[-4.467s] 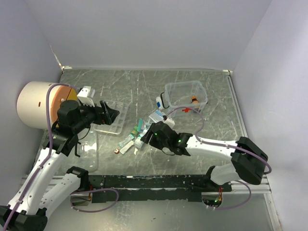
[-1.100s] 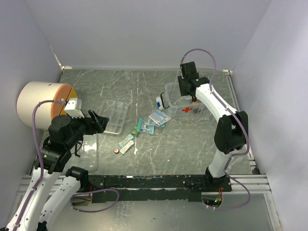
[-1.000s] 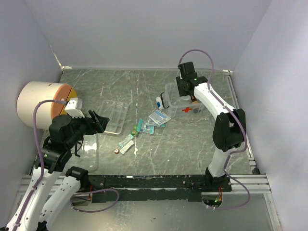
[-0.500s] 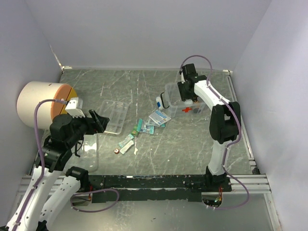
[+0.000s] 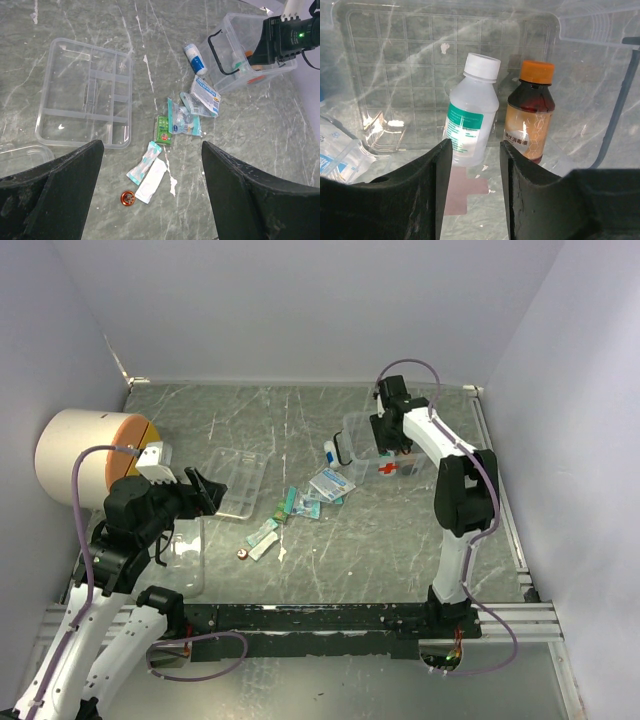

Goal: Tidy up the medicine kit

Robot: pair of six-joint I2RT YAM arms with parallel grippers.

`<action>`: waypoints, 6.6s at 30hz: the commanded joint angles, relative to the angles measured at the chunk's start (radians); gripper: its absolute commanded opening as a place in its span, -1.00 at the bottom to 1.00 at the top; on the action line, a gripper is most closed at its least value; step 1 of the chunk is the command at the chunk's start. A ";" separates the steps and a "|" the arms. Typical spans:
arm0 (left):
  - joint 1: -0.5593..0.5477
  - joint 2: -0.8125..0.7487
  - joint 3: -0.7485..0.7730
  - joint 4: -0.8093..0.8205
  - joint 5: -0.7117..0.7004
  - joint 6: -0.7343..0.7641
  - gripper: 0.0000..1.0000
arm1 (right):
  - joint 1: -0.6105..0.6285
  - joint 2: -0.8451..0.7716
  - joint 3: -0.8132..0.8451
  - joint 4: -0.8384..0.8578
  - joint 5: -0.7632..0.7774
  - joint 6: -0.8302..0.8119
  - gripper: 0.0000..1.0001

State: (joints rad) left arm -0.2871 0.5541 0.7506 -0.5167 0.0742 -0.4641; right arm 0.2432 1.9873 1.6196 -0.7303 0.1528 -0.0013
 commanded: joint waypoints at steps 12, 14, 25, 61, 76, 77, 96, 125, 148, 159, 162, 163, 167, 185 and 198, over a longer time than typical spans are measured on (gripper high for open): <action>0.023 0.011 0.003 0.004 0.002 0.005 0.81 | 0.022 0.144 0.093 -0.037 0.043 0.027 -0.11; 0.025 0.015 0.003 0.004 0.002 0.005 0.81 | 0.023 0.149 0.087 -0.034 0.066 0.022 -0.17; 0.036 0.022 0.003 0.006 0.011 0.007 0.80 | 0.021 0.108 -0.002 -0.017 0.211 0.008 -0.19; 0.043 0.018 -0.007 0.057 0.117 0.033 0.76 | 0.551 -0.584 -0.370 0.260 0.177 0.288 0.38; 0.042 0.052 -0.006 0.103 0.129 0.000 0.66 | 0.739 -0.449 -0.696 0.536 0.420 0.237 -0.28; 0.042 0.058 -0.007 0.107 0.133 -0.002 0.66 | 0.739 -0.428 -0.691 0.554 0.425 0.225 -0.27; 0.043 0.098 -0.011 0.134 0.152 -0.008 0.67 | 0.733 -0.214 -0.577 0.598 0.596 0.120 -0.37; 0.042 0.110 -0.016 0.128 0.156 -0.023 0.73 | 0.699 -0.306 -0.609 0.556 0.530 0.196 -1.00; -0.234 0.402 -0.277 0.744 0.303 -0.347 0.76 | 0.582 -0.788 -0.822 0.475 -0.290 0.478 -1.00; -0.440 0.672 -0.257 0.677 0.022 -0.381 0.34 | 0.552 -0.673 -0.970 0.683 -0.349 0.667 -1.00; -0.470 0.745 -0.252 0.689 -0.007 -0.392 0.31 | 0.553 -0.650 -0.979 0.707 -0.335 0.678 -1.00; -0.479 0.767 -0.250 0.702 -0.008 -0.395 0.30 | 0.554 -0.647 -0.981 0.706 -0.319 0.678 -0.93; -0.497 0.825 -0.243 0.751 -0.011 -0.400 0.23 | 0.554 -0.664 -0.985 0.697 -0.291 0.640 -0.48; -0.503 0.898 -0.187 0.789 0.003 -0.390 0.19 | 0.590 -0.610 -0.870 0.648 -0.192 0.454 -0.04; -0.503 0.882 -0.191 0.738 -0.054 -0.377 0.11 | 0.590 -0.485 -0.790 0.671 -0.157 0.534 -0.64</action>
State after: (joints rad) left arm -0.7826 1.4532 0.5362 0.2333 0.0792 -0.8600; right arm 0.8307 1.4734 0.7979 -0.0799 -0.0181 0.4900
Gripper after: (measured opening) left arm 0.569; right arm 0.272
